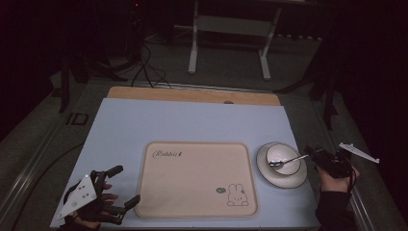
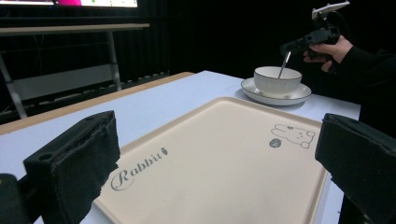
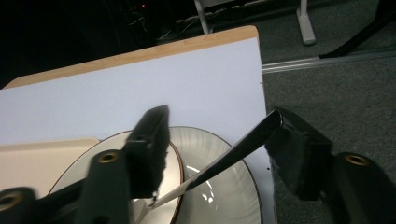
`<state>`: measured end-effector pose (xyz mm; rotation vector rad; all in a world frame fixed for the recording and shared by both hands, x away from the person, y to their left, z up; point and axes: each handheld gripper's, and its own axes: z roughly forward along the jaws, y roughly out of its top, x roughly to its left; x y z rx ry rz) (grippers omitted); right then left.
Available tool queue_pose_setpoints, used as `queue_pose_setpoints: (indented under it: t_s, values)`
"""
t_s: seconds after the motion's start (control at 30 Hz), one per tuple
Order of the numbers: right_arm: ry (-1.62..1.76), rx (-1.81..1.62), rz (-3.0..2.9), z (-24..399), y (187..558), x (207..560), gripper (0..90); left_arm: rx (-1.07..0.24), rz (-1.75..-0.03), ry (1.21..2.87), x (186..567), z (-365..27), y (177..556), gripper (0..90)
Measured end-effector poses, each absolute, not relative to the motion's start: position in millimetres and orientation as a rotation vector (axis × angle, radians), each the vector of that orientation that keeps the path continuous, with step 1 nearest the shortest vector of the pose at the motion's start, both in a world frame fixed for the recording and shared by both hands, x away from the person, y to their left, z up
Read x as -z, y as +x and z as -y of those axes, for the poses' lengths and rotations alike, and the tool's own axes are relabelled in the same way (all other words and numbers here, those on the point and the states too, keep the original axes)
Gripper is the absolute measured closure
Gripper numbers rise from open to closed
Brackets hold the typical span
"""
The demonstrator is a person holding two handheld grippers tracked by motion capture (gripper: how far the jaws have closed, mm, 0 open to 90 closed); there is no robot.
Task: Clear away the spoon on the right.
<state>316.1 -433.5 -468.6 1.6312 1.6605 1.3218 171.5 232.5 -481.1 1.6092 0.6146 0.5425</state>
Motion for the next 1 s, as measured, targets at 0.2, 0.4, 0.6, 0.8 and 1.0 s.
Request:
queue_pose_setpoints:
  t_s: [0.2, 0.4, 0.6, 0.8, 1.0]
  values:
    - [1.651, -1.367, -1.666, 436, 318, 471, 57.4, -0.544, -0.613, 1.612, 481, -232, 172, 0.0]
    - [1.652, -1.396, -1.663, 437, 314, 471, 68.3, -0.542, -0.612, 1.614, 481, -232, 172, 0.0]
    - [1.639, -1.413, -1.679, 437, 312, 467, 77.8, -0.541, -0.608, 1.618, 482, -231, 172, 0.0]
    - [1.619, -1.463, -1.686, 437, 313, 461, 85.2, -0.540, -0.608, 1.616, 482, -231, 172, 0.0]
    - [1.594, -1.510, -1.701, 434, 312, 453, 88.5, -0.540, -0.608, 1.616, 482, -231, 172, 0.0]
